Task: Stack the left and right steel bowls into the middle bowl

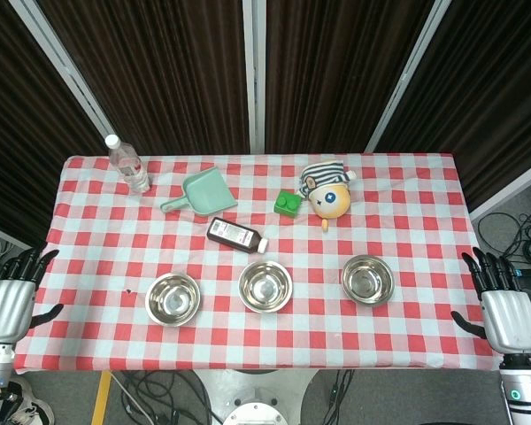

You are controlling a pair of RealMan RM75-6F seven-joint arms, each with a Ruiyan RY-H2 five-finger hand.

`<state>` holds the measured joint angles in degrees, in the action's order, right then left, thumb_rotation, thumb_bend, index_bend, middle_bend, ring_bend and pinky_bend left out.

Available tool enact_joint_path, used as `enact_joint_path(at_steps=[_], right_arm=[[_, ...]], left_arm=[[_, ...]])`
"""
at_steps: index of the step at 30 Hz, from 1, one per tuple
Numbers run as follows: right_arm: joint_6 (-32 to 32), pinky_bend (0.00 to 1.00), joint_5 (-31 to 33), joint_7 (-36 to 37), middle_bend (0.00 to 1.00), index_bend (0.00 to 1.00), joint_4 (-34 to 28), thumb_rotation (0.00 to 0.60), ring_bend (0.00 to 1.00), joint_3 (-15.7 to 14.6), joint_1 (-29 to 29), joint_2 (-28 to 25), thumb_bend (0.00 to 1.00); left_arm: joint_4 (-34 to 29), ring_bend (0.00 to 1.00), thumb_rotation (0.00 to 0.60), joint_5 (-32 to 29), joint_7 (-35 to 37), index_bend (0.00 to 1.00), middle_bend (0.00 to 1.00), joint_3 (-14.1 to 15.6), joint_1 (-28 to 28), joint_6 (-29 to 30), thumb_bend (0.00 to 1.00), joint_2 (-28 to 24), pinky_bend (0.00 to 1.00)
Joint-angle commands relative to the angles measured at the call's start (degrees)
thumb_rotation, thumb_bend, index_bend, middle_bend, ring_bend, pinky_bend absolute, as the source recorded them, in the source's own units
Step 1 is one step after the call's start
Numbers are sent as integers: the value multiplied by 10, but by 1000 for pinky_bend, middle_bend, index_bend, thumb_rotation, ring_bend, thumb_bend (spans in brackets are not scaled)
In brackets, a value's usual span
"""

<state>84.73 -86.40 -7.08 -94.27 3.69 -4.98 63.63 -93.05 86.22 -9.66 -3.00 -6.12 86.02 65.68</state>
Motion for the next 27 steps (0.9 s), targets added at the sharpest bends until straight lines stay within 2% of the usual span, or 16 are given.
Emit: enact_joint_path(at_steps=[1, 13, 15, 17, 18, 21, 23, 25, 27], right_arm=[[0, 0, -1, 0, 10, 14, 0, 600, 0, 0, 0, 0, 78], [-5, 0, 3, -6, 20, 14, 6, 600, 0, 2, -4, 5, 79], [-7, 29, 1, -10, 30, 14, 7, 600, 7, 3, -7, 6, 79], [-13, 140, 1, -15, 38, 14, 8, 600, 72, 7, -14, 7, 79], [-19, 248, 2, -17, 46, 14, 4, 600, 156, 9, -19, 6, 79], [-43, 437, -3, -39, 105, 27, -9, 600, 367, 10, -37, 5, 80], [-61, 532, -12, -64, 162, 71, -10, 600, 486, 9, -52, 10, 80], [-86, 660, -14, -91, 243, 164, -5, 600, 620, 7, -69, 20, 80], [-112, 701, -9, -114, 275, 217, -2, 600, 667, 7, -84, 28, 82]], left_arm=[[3, 159, 600, 1, 1, 199, 194, 1, 0, -1, 123, 2, 219], [4, 159, 600, 2, 7, 199, 194, -1, -6, -7, 123, 1, 221], [6, 159, 600, 4, 9, 199, 194, 0, -6, -7, 123, 2, 227], [12, 159, 600, 5, 10, 199, 194, 2, -7, -8, 122, 6, 228], [13, 159, 600, 5, 11, 199, 194, 2, -7, -9, 122, 8, 229], [13, 159, 600, 6, 12, 199, 194, 4, -6, -9, 123, 12, 230], [15, 159, 600, 6, 10, 199, 194, 4, -6, -8, 123, 13, 230], [16, 159, 600, 3, 13, 199, 194, 4, -6, -10, 123, 13, 230], [15, 159, 600, 2, 14, 199, 194, 4, -6, -11, 123, 11, 231]])
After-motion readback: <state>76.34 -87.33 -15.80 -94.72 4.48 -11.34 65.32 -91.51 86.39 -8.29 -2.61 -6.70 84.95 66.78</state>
